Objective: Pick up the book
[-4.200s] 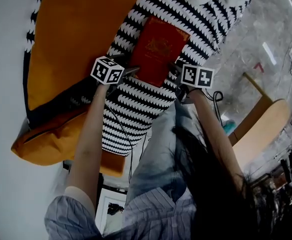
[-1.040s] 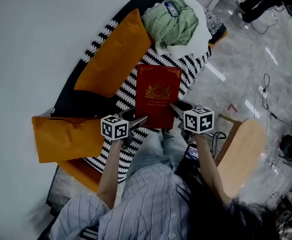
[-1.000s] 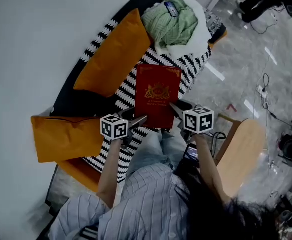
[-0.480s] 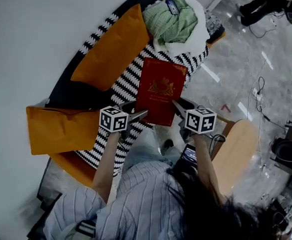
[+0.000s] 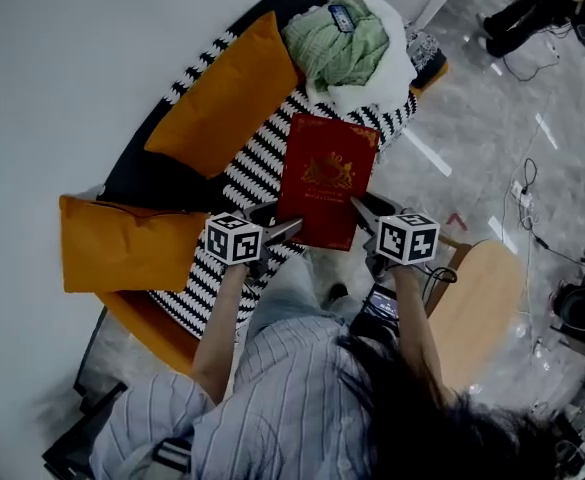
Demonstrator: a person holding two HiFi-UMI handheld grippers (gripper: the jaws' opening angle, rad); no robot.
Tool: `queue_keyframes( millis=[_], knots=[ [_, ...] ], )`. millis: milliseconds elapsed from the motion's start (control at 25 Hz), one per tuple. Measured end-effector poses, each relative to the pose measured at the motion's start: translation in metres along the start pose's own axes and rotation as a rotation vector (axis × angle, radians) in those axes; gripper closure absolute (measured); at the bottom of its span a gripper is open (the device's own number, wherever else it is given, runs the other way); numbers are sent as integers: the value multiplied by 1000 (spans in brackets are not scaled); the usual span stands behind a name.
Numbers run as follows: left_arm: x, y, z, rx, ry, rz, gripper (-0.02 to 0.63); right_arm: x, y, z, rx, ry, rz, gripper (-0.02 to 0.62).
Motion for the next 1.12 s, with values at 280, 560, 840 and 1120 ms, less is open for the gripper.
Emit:
queue_keyframes(
  millis=[280, 560, 840, 1120],
  knots=[
    [34, -4, 21, 32, 17, -39, 298, 9, 29, 15, -2, 20, -45, 472],
    [94, -6, 63, 104, 51, -85, 298, 19, 80, 44, 3, 61, -105, 474],
    [144, -11, 118, 146, 66, -129, 298, 27, 127, 88, -10, 125, -132, 474],
    [188, -7, 159, 141, 75, -165, 298, 28, 167, 124, -3, 152, -151, 475]
  ],
)
Point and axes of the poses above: the fingertips, and each gripper's own axes: y backward along the fingers, x to its right, z out of its underside, the point moved 2 cm from there along y, backward along the fingers, and after that the axes turned 3 degrees about -y, right-handed, at the moved point
